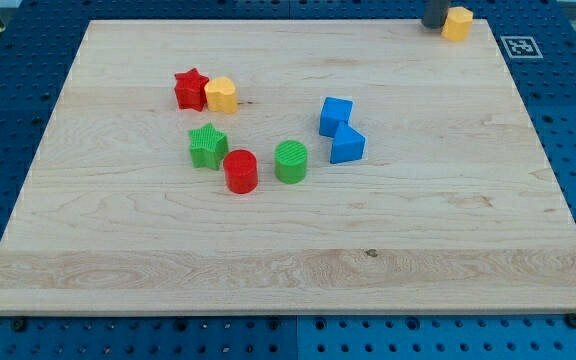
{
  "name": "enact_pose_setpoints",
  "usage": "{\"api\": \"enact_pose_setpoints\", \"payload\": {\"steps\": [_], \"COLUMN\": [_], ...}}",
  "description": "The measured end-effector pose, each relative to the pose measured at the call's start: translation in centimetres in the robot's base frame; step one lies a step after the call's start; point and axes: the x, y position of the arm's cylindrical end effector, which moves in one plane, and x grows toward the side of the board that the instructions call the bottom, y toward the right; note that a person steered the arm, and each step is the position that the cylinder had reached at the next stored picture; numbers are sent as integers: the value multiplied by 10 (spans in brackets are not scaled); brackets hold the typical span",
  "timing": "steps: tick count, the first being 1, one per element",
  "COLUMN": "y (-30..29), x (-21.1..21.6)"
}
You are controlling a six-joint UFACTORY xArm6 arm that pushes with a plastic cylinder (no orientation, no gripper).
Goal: Slide red star along with yellow heart above blue cube
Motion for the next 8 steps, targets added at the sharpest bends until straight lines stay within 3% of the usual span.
{"api": "enact_pose_setpoints", "payload": {"steps": [2,5,8], "y": [14,-160,-349], "x": [0,39,39]}}
